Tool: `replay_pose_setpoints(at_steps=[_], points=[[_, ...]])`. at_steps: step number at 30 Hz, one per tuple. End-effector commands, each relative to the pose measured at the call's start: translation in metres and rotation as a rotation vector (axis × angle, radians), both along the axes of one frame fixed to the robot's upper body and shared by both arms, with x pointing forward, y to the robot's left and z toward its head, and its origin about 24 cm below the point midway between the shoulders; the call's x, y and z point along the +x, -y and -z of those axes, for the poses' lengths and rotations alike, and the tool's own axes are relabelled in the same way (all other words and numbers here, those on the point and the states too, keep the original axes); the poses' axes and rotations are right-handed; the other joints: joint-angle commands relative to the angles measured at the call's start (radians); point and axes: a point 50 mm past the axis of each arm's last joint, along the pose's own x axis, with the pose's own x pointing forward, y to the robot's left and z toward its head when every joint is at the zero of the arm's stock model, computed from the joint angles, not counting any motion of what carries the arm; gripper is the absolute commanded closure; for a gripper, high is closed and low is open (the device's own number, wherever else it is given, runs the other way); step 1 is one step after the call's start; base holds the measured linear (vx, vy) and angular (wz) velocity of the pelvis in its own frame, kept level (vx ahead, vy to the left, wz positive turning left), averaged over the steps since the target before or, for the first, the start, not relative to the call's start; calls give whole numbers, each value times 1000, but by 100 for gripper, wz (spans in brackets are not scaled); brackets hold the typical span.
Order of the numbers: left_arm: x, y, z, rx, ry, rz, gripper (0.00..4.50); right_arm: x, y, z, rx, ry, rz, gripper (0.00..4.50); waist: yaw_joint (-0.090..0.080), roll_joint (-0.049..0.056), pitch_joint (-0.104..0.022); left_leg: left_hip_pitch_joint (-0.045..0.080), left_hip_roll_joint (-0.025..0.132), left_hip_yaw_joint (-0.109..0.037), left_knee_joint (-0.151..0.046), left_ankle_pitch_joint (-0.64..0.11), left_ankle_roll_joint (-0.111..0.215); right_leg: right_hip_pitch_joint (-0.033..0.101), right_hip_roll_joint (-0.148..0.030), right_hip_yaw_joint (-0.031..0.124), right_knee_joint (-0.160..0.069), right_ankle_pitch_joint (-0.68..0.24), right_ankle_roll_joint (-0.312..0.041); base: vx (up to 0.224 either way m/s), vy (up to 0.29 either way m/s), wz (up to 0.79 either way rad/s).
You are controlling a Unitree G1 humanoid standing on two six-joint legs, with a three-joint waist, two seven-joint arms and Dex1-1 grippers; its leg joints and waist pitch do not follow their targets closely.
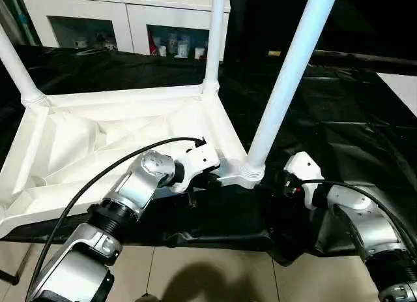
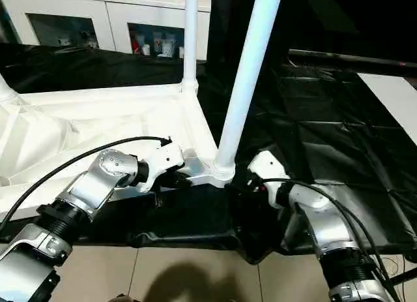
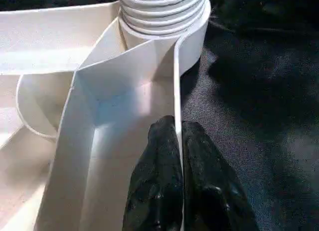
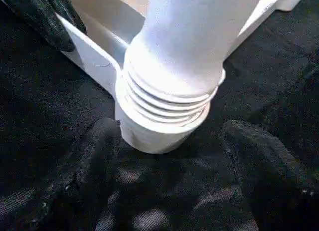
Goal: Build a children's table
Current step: Rotate table base, then rotate leg to tighten
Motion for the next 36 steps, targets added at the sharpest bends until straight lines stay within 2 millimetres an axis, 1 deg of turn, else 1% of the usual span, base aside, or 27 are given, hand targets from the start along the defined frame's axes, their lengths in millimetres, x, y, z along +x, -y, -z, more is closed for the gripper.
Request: replay_pose_setpoints(at_steps=[1,2,3,5,6,8,9,10,13,14,15,16,17,18,20,21,25,29,31,33,34,36], points=[[0,-6,2,-31,2,-16,444,2,-1,-4,0,16,-15,87,6,-17,-63,10,1,-2,-65,-266,42,46,-36,24,-90,-317,-164,0,0,0],[1,-8,0,-23,24,-6,444,2,-1,-4,0,16,-18,87,6,-19,-63,9,1,-2,-65,-265,42,47,-37,24,-90,-321,-161,0,0,0],[3,-10,0,-22,31,-7,444,2,-1,-4,0,16,-22,87,6,-18,-62,9,0,-2,-66,-267,43,46,-37,23,-91,-327,-159,0,0,0],[5,-13,-1,-16,39,-8,444,1,-1,-4,0,15,-31,87,5,-23,-62,9,0,-2,-66,-272,42,45,-36,23,-93,-345,-150,0,0,0],[5,-14,-2,-14,39,-6,444,1,-1,-4,0,14,-35,87,6,-22,-61,11,0,-2,-65,-279,40,43,-38,23,-95,-363,-145,0,0,0],[5,-16,-2,-8,42,-8,444,1,-1,-4,-1,12,-39,87,7,-21,-61,10,1,-3,-67,-280,37,43,-39,24,-96,-373,-141,0,0,0],[5,-17,-1,-5,40,-7,444,1,-1,-4,-4,12,-41,87,7,-24,-60,11,1,-2,-67,-282,36,42,-39,23,-96,-381,-138,0,0,0],[5,-18,-1,-4,35,-6,444,1,-1,-4,-5,12,-42,87,6,-23,-60,10,2,-3,-68,-282,34,43,-40,24,-95,-381,-138,0,0,0],[4,-20,0,-15,-4,-9,444,1,0,-4,-10,11,-43,87,5,-22,-60,11,2,-3,-69,-289,30,42,-39,24,-95,-374,-141,0,0,0],[3,-20,0,-23,-15,-12,420,2,0,-4,-11,11,-43,87,5,-24,-60,12,1,-2,-68,-288,31,42,-39,25,-94,-369,-145,0,0,0],[3,-20,0,-26,-18,-11,420,2,0,-4,-12,12,-43,87,5,-24,-60,11,1,-2,-68,-285,32,43,-39,25,-94,-366,-145,0,0,0],[3,-19,0,-32,-17,-8,405,2,0,-4,-14,12,-44,87,6,-23,-61,12,2,-2,-68,-278,34,43,-39,25,-92,-352,-150,0,0,0],[4,-18,-1,-32,21,-7,405,2,-1,-4,-14,12,-47,87,5,-25,-60,12,1,-2,-68,-279,35,43,-37,25,-92,-350,-152,0,0,0],[5,-18,-1,-31,35,-9,390,2,-1,-4,-14,12,-48,87,8,-22,-62,14,2,-1,-67,-279,35,42,-39,26,-92,-340,-156,0,0,0],[5,-18,-1,-28,36,-3,390,1,-2,-3,-14,12,-51,87,11,-20,-62,16,4,-1,-68,-277,34,41,-37,26,-90,-311,-167,0,0,0],[4,-19,-1,-26,29,3,390,1,-2,-3,-14,10,-53,87,10,-22,-61,15,4,-1,-69,-280,32,42,-36,26,-88,-302,-171,0,0,0],[5,-22,-2,-24,23,6,390,0,-2,-3,-9,10,-62,87,10,-23,-61,14,4,-2,-71,-288,27,45,-38,26,-87,-300,-172,0,0,0],[2,-26,1,-2,-5,23,390,1,-3,-5,2,16,-63,87,10,-25,-61,14,4,-2,-71,-285,26,45,-38,26,-87,-299,-171,0,0,0],[0,-28,5,8,-29,30,417,2,-5,-7,24,25,-60,87,10,-24,-60,16,5,-2,-71,-287,25,44,-39,27,-87,-298,-174,0,0,0],[-1,-28,7,16,-45,30,428,3,-6,-8,40,30,-59,87,9,-24,-60,15,5,-2,-72,-288,24,44,-39,27,-86,-296,-176,0,0,0],[-3,-30,9,25,-65,32,438,4,-7,-10,68,33,-59,87,9,-24,-60,17,5,-2,-71,-294,25,43,-40,27,-86,-302,-177,0,0,0],[-5,-30,11,29,-79,39,445,4,-9,-10,94,31,-64,87,8,-24,-60,16,5,-3,-72,-297,23,44,-39,26,-87,-306,-175,0,0,0]])
